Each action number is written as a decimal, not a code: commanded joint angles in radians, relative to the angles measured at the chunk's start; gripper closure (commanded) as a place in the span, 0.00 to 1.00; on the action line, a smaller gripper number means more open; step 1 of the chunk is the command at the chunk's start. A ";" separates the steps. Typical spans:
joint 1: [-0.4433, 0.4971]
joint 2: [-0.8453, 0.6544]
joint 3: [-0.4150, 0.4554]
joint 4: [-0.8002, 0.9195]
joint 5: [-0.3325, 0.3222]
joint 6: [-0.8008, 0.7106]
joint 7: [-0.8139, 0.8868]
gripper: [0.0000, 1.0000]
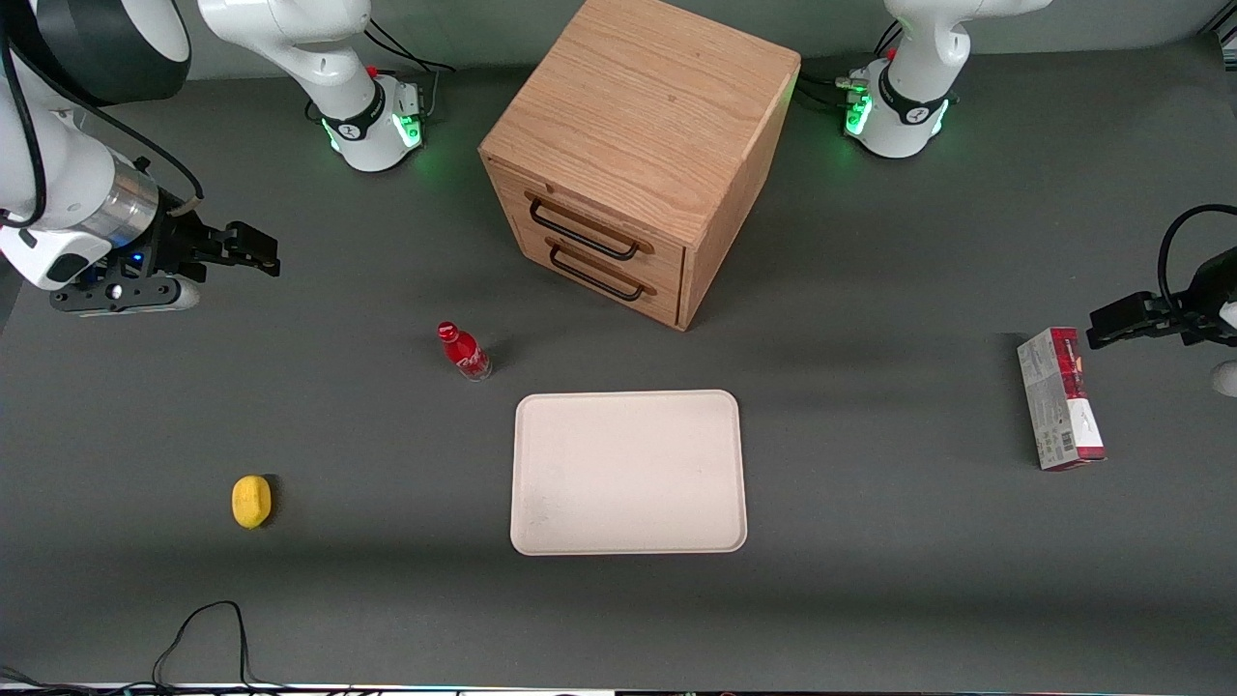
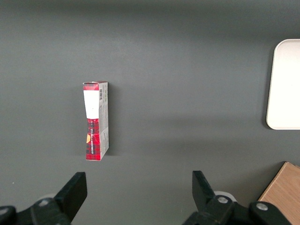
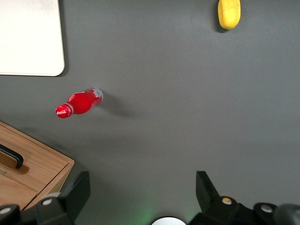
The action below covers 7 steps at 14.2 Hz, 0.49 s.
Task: Place coke bottle on tray
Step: 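Move the right gripper down over the red Coca-Cola bottle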
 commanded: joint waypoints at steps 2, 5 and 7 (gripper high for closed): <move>0.013 0.024 -0.020 0.040 0.024 -0.029 -0.020 0.00; 0.011 0.024 -0.020 0.045 0.023 -0.029 -0.031 0.00; 0.014 0.048 -0.019 0.071 0.026 -0.031 -0.015 0.00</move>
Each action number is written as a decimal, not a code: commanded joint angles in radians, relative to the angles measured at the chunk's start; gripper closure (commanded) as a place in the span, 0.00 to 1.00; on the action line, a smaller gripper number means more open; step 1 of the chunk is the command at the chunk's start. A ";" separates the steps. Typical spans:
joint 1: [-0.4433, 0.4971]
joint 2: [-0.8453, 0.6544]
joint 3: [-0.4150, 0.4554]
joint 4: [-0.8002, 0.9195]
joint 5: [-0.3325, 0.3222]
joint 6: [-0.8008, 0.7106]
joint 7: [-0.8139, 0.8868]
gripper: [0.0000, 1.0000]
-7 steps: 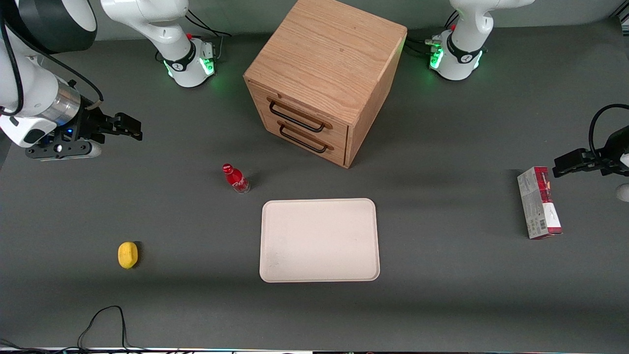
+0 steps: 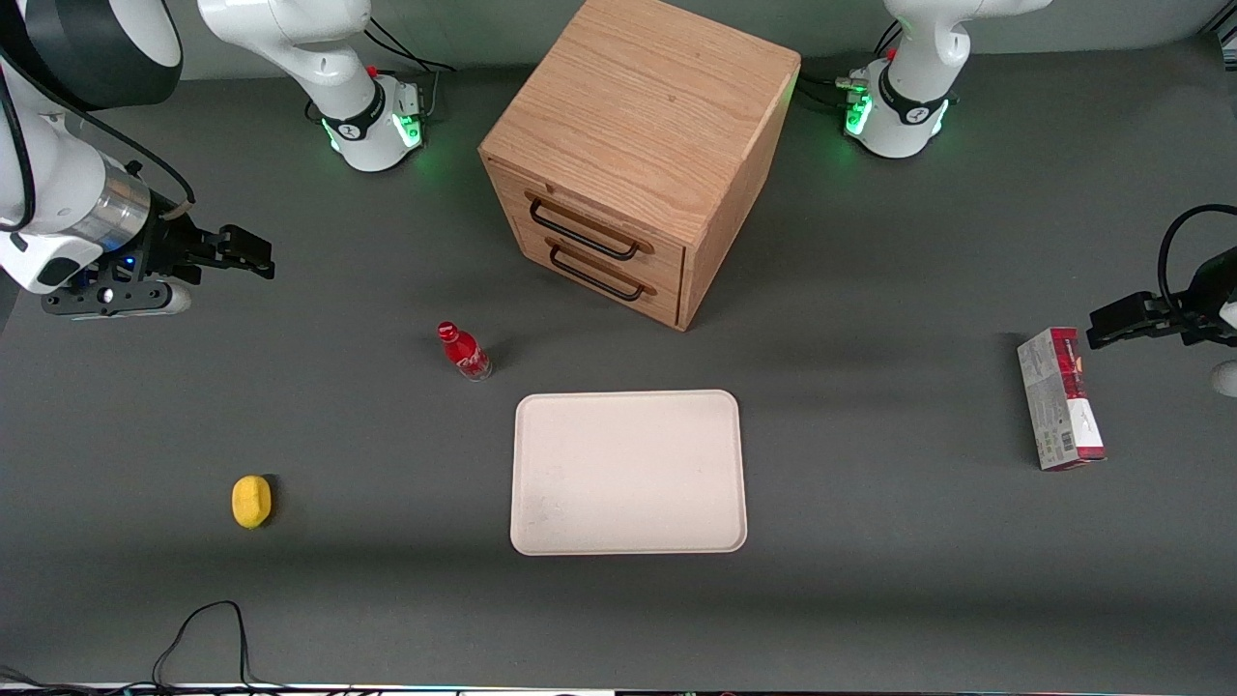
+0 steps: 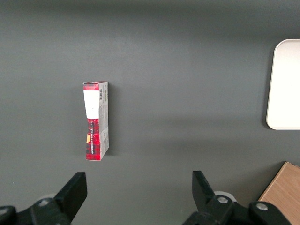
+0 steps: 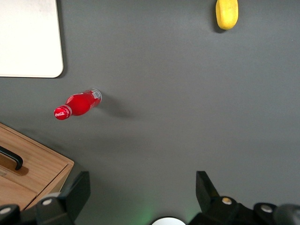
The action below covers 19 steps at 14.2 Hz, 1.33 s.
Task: Place coke bottle on tray
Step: 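Move the right gripper down over the red Coca-Cola bottle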
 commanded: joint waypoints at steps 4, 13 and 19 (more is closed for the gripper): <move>0.013 0.041 -0.003 0.066 0.029 -0.055 -0.010 0.00; 0.264 0.294 0.020 0.405 0.084 -0.084 0.396 0.00; 0.292 0.284 0.020 0.325 0.078 -0.081 0.384 0.00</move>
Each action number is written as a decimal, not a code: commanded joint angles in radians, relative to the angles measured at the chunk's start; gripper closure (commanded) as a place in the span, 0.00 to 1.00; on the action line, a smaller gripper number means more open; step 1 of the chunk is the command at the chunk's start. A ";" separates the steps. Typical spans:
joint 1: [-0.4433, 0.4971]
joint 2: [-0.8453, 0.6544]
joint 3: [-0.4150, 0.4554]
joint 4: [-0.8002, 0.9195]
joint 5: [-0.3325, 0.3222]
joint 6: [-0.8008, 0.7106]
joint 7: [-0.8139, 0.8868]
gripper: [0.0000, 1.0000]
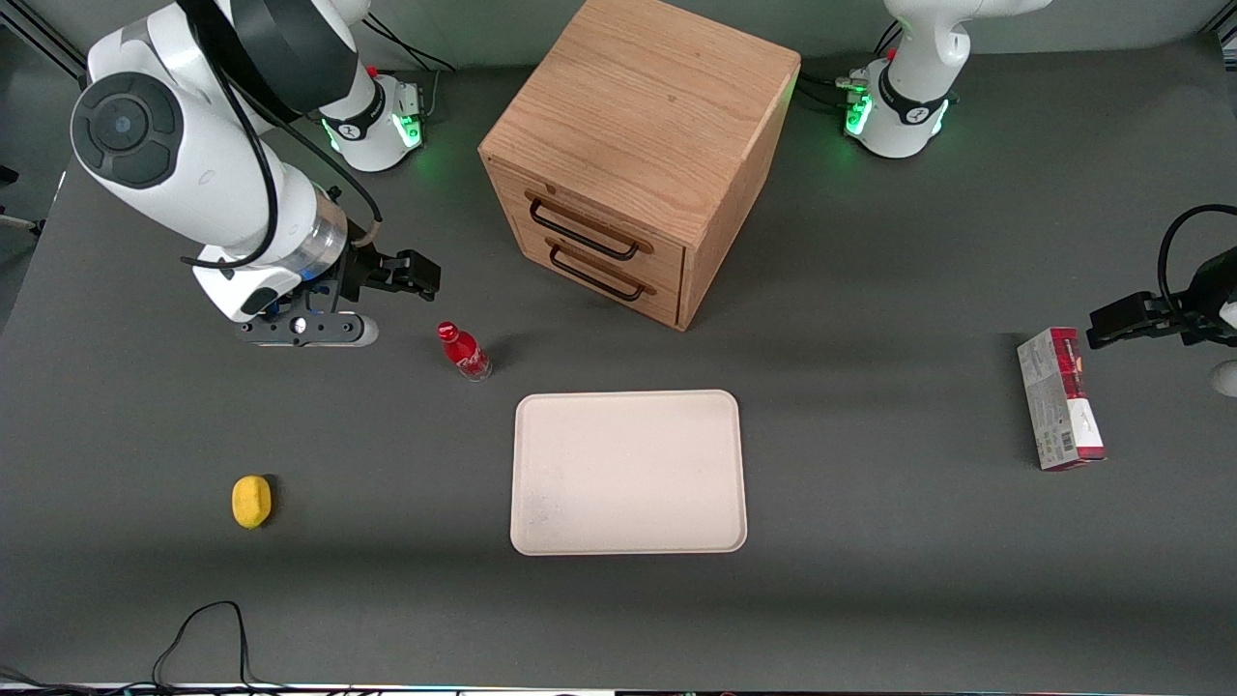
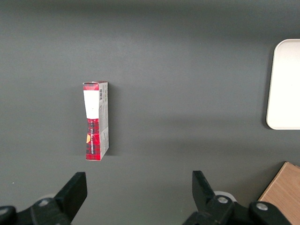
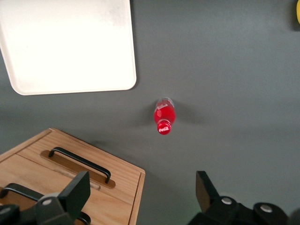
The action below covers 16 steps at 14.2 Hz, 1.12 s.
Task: Place coke bottle on tray
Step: 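Move the right gripper down over the red Coca-Cola bottle, then close the right gripper around the bottle's cap end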
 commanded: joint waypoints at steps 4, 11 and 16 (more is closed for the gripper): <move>0.016 -0.019 -0.007 -0.219 -0.009 0.173 -0.005 0.01; 0.036 -0.042 -0.016 -0.590 -0.035 0.571 -0.077 0.01; 0.038 -0.050 -0.016 -0.670 -0.037 0.652 -0.080 0.01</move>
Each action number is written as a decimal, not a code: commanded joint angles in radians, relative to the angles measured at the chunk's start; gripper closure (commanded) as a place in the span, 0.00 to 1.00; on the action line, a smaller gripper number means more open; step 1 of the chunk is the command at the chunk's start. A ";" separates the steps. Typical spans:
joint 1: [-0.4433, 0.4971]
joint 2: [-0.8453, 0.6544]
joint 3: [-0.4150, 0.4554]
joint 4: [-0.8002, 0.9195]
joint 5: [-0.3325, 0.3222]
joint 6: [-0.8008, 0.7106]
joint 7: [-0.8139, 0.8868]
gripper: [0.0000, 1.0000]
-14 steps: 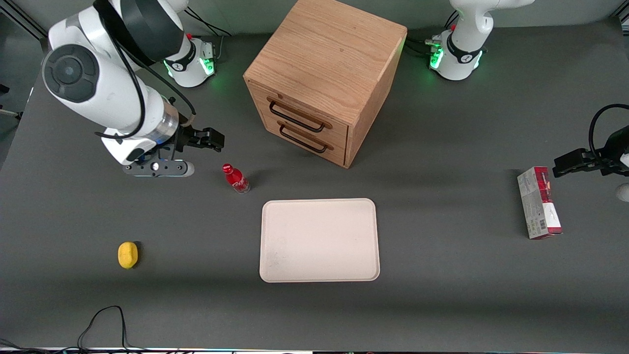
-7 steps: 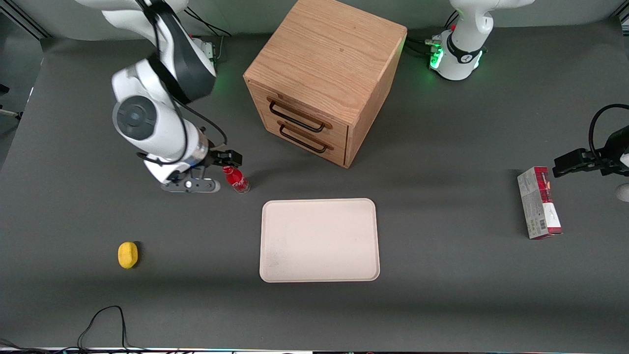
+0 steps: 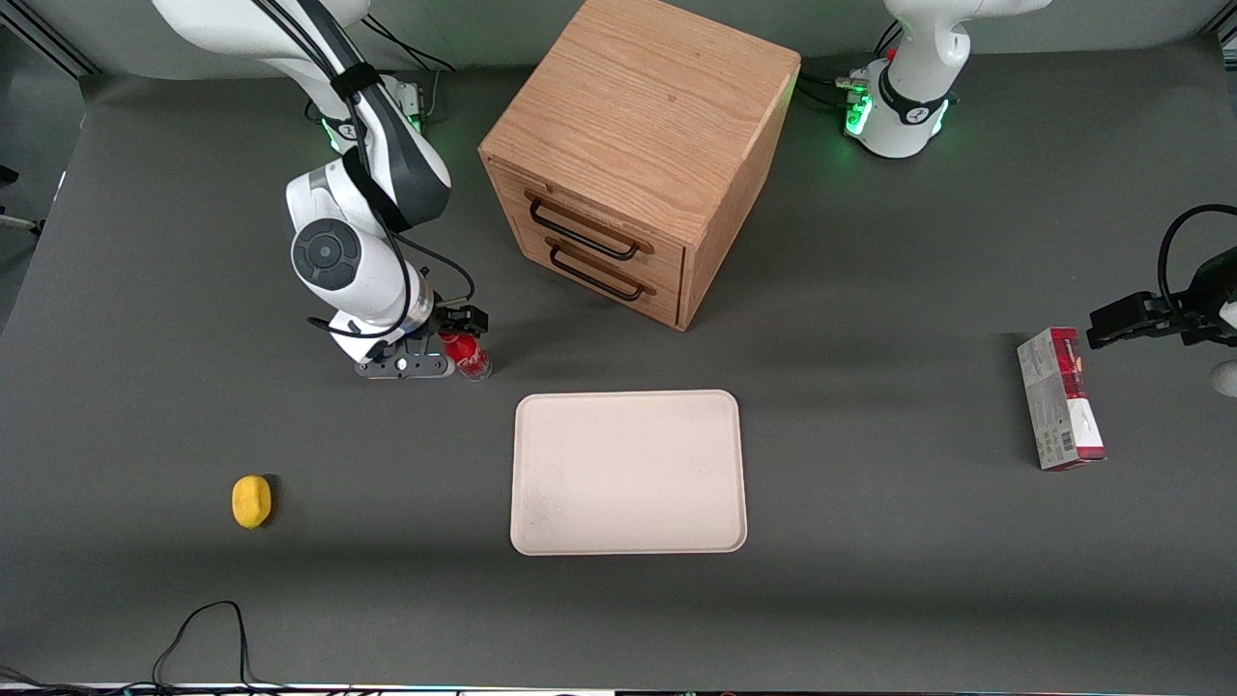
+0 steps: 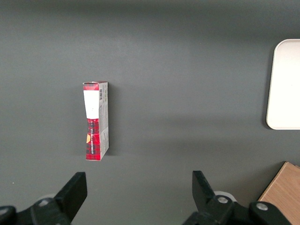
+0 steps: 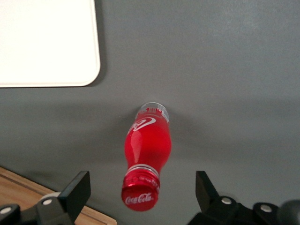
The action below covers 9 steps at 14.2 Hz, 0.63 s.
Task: Place coke bottle on tray
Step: 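Close the right gripper around the bottle's cap end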
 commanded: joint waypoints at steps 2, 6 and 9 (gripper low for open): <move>0.013 -0.043 -0.011 -0.043 -0.017 0.022 -0.019 0.01; 0.013 -0.045 -0.011 -0.043 -0.016 0.020 -0.013 1.00; 0.013 -0.047 -0.011 -0.043 -0.016 0.016 -0.005 1.00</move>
